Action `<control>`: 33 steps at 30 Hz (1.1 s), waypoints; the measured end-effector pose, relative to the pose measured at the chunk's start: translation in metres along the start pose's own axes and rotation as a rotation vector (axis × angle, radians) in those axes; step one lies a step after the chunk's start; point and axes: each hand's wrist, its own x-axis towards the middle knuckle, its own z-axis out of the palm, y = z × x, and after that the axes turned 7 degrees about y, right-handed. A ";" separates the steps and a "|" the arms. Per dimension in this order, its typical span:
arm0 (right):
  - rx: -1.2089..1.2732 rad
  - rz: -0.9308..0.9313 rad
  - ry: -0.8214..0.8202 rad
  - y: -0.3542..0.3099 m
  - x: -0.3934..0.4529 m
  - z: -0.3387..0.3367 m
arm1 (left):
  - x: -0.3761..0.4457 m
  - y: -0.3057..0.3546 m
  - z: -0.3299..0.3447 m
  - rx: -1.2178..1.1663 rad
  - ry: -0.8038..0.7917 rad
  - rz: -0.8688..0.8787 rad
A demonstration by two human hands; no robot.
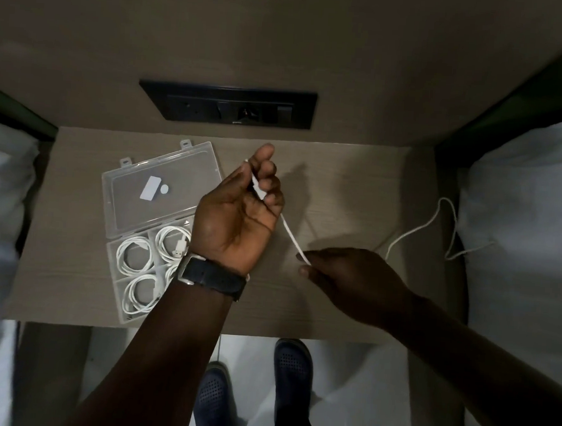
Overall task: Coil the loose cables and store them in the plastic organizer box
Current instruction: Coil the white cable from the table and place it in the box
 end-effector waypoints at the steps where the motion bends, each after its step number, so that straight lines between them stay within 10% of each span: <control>1: 0.010 -0.043 0.011 -0.008 -0.002 -0.008 | 0.001 -0.002 -0.001 0.116 0.042 0.057; 6: 0.021 -0.283 0.180 -0.023 0.017 -0.065 | -0.014 -0.034 -0.001 1.054 0.016 0.205; 14: 0.595 -0.006 0.360 0.010 0.068 -0.052 | -0.021 -0.020 0.006 0.130 -0.077 -0.370; 20: 0.461 0.111 0.136 -0.002 0.032 -0.008 | -0.016 0.005 0.005 -0.199 -0.023 -0.096; 25: 0.371 -0.047 -0.047 -0.024 0.020 -0.033 | -0.006 0.002 -0.003 0.541 0.173 0.324; 28: 0.282 -0.125 0.087 -0.022 0.040 -0.065 | -0.018 -0.021 -0.009 1.115 0.011 0.384; 33: 0.500 -0.016 0.234 -0.002 0.069 -0.071 | -0.026 -0.011 -0.006 0.625 0.026 -0.177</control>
